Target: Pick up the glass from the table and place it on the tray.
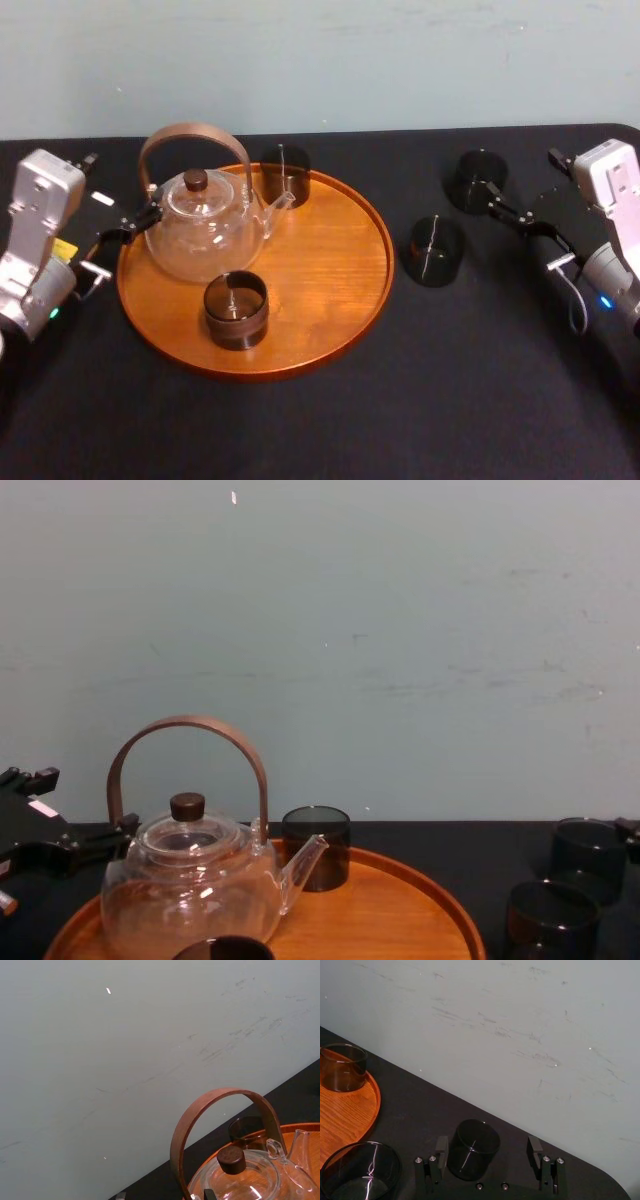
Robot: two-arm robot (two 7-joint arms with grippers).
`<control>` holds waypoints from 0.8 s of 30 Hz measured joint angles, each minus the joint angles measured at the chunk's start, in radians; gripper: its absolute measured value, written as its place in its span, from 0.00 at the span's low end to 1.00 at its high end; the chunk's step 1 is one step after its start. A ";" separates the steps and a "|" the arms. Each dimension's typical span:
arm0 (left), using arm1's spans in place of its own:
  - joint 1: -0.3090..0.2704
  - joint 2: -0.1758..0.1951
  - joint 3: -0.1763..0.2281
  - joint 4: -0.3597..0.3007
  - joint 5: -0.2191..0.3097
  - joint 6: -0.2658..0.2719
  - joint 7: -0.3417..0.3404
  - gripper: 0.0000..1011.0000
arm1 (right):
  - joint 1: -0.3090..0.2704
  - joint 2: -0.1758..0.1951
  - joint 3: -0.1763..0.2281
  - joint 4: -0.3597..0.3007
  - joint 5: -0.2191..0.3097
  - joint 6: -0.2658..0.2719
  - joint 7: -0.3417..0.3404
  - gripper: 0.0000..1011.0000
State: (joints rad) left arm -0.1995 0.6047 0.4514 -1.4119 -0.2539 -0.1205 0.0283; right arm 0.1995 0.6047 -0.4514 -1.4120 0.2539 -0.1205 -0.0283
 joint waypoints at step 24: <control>0.000 0.000 0.000 0.000 0.000 0.000 0.000 1.00 | 0.000 0.000 0.000 0.000 0.000 0.000 0.000 0.99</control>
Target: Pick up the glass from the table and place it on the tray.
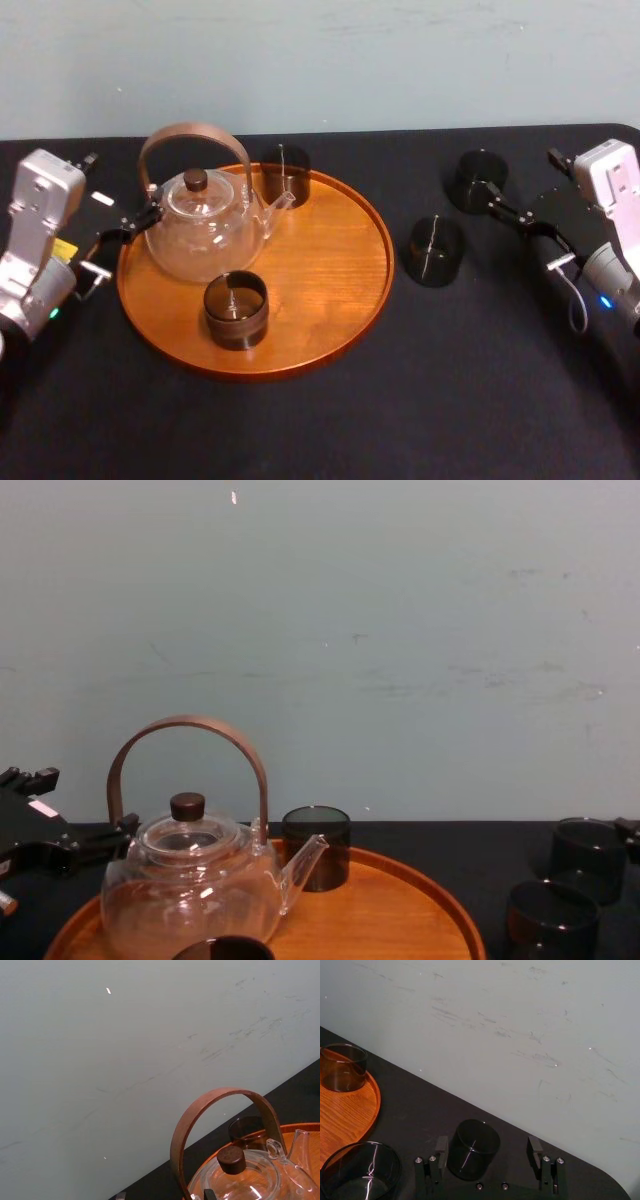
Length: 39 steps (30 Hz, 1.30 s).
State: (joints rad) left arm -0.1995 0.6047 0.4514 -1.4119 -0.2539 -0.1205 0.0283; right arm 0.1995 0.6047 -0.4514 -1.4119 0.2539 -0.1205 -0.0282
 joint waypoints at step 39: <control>0.000 0.000 0.000 0.000 0.000 0.000 0.000 1.00 | -0.046 0.012 0.029 -0.049 0.022 -0.008 0.065 0.99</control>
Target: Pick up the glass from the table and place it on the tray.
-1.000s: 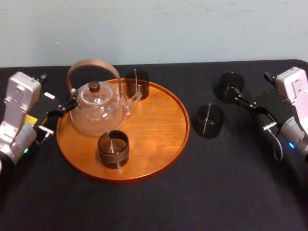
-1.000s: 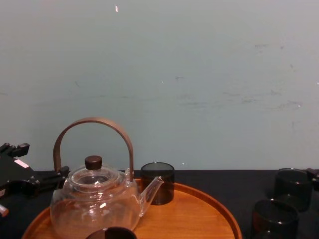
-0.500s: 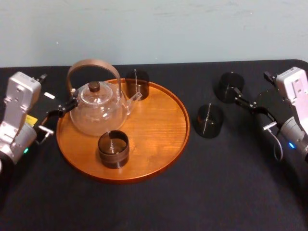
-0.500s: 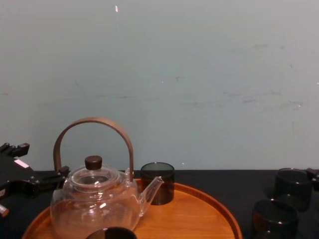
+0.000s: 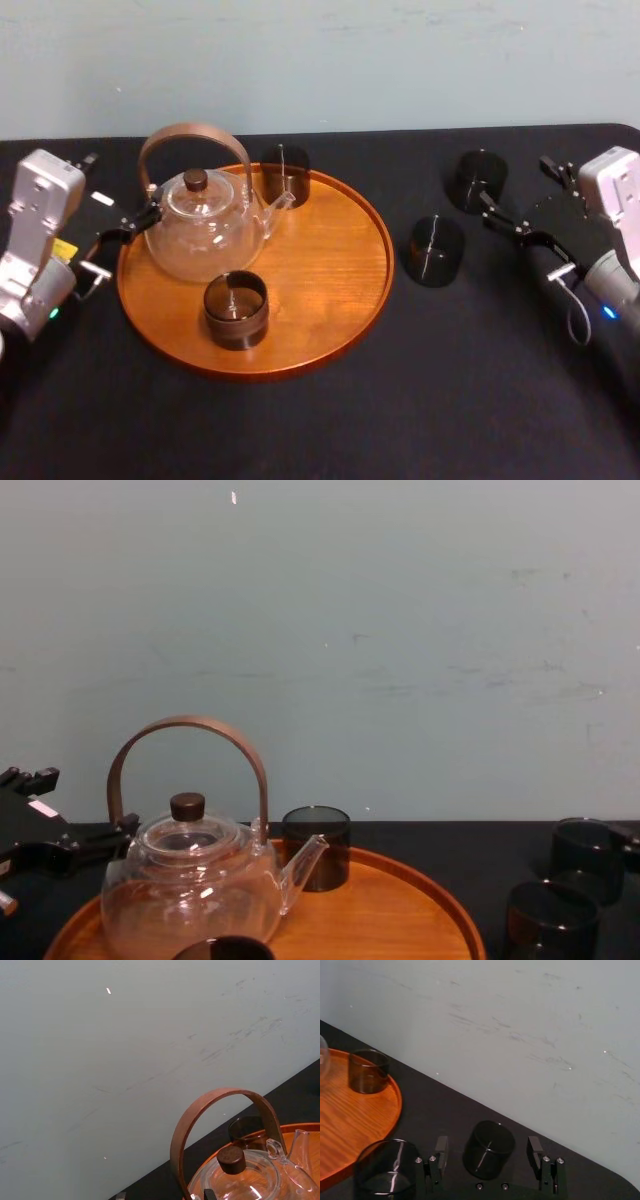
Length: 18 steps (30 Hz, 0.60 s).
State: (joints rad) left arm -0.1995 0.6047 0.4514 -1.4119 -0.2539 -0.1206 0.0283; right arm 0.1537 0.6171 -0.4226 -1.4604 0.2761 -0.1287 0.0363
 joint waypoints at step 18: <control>0.000 0.000 0.000 0.000 0.000 0.000 0.000 1.00 | -0.147 0.020 0.059 -0.116 0.056 -0.007 0.061 0.99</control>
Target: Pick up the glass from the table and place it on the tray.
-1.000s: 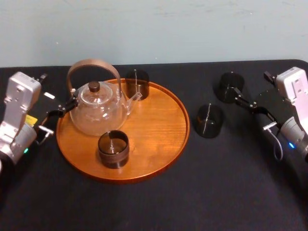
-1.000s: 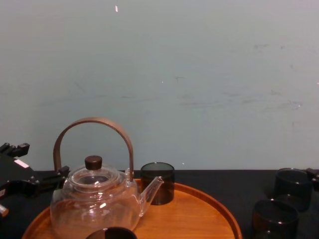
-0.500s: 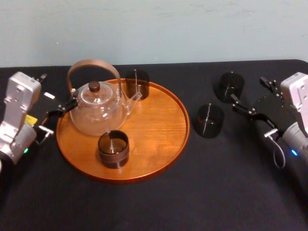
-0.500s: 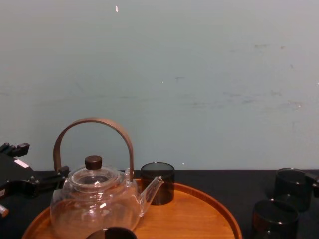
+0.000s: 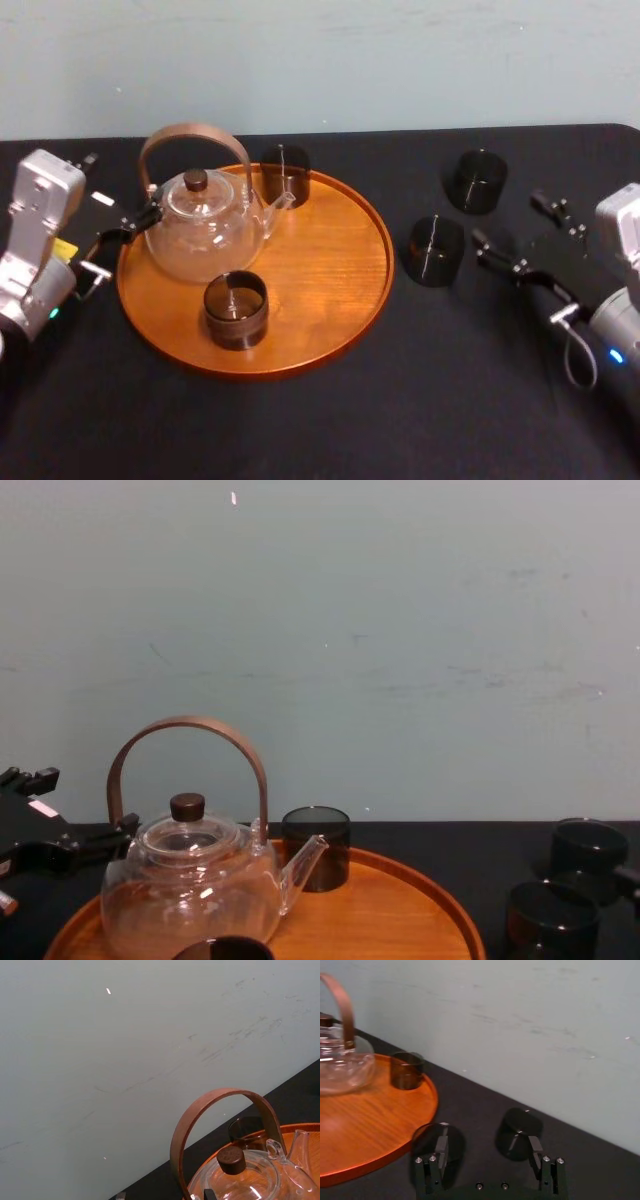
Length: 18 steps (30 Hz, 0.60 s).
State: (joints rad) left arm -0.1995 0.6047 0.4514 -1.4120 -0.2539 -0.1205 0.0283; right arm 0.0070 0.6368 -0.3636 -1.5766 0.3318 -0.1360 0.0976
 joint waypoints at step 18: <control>0.000 0.000 0.000 0.000 0.000 0.000 0.000 1.00 | -0.015 -0.052 -0.007 0.030 0.047 0.021 0.125 0.99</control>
State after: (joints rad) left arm -0.1995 0.6047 0.4514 -1.4120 -0.2539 -0.1205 0.0282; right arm -0.0080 0.5852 -0.3703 -1.5462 0.3792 -0.1152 0.2225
